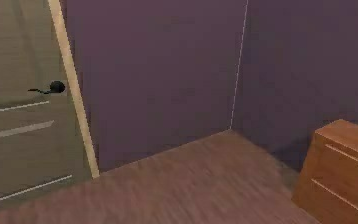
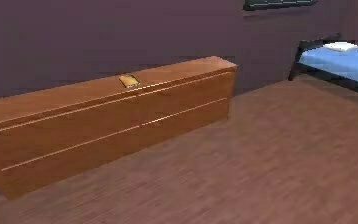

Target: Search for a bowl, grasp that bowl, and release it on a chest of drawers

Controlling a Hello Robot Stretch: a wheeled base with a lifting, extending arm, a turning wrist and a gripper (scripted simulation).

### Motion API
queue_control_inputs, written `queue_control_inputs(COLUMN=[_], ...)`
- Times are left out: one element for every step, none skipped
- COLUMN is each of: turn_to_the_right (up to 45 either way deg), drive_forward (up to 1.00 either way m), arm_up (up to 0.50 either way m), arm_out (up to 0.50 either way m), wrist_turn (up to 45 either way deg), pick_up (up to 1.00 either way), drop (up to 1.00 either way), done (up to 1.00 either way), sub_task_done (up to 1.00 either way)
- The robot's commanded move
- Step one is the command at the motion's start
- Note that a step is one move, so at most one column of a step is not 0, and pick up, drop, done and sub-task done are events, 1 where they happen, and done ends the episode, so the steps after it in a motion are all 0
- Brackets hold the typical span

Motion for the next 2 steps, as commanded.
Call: queue_control_inputs(turn_to_the_right=[45.0,12.0], drive_forward=[0.00,0.00], arm_up=[0.00,0.00], arm_out=[0.00,0.00], wrist_turn=[0.0,0.0], pick_up=[0.00,0.00], drop=[0.00,0.00], done=[0.00,0.00], sub_task_done=[0.00,0.00])
